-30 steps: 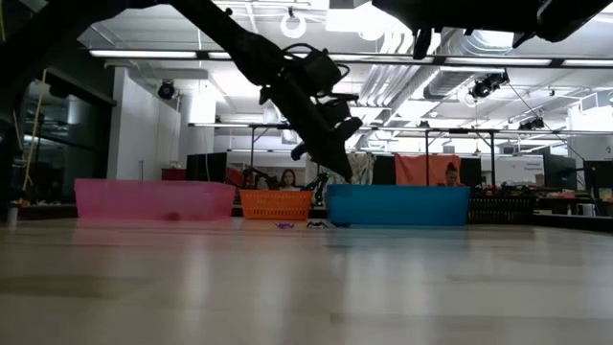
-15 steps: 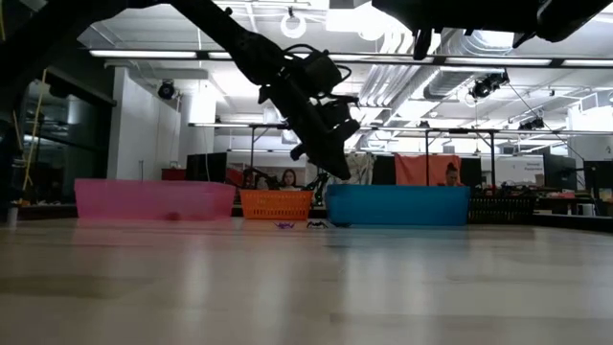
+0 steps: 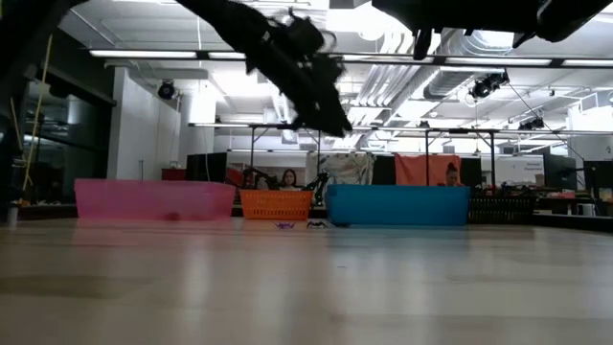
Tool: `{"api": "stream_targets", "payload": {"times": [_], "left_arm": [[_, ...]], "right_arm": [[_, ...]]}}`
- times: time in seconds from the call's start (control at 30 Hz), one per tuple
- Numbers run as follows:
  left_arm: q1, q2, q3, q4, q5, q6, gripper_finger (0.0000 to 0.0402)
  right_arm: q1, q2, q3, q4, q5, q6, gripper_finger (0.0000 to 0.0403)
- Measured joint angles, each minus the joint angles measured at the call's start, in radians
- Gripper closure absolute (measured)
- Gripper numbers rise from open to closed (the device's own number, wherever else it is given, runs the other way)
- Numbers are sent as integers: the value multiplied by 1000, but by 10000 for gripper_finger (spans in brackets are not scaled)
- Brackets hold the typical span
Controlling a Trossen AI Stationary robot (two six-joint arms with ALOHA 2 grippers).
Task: Sort Halloween decoration
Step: Put the black spider toy into the blue bin
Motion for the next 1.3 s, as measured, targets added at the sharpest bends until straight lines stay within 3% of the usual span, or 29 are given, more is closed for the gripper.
{"api": "stream_targets", "payload": {"times": [0.2,0.57,0.7,0.9,1.03,1.3], "left_arm": [[2,-233,-100,-5,106,-34,289],[-181,-759,-800,672,110,-309,339],[-250,-892,-957,784,89,-371,347],[-287,-1009,-1030,777,-64,-368,351],[-285,-1035,-1030,786,-151,-273,351],[-285,-1037,-1030,784,-172,-206,351]], "right_arm": [[0,0,0,2,18,0,403],[0,0,0,-13,18,0,403],[0,0,0,-13,18,0,403],[0,0,0,-13,18,0,403],[0,0,0,-13,18,0,403],[0,0,0,-15,18,0,403]]}}
